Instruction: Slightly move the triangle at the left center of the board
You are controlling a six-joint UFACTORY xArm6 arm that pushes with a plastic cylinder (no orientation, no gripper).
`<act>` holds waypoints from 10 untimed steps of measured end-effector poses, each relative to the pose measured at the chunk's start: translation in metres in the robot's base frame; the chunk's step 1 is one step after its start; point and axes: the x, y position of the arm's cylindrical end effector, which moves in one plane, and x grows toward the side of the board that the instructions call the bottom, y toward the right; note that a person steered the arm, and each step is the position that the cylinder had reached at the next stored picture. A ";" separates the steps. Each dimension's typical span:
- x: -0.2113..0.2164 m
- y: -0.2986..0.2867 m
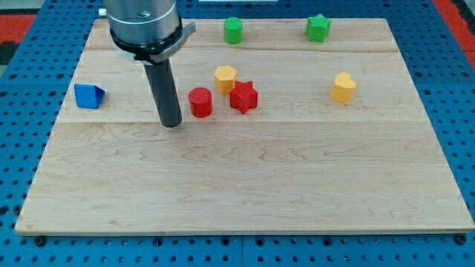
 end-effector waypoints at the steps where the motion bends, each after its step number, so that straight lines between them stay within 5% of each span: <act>1: 0.002 -0.052; 3: 0.022 -0.199; 10: 0.019 -0.200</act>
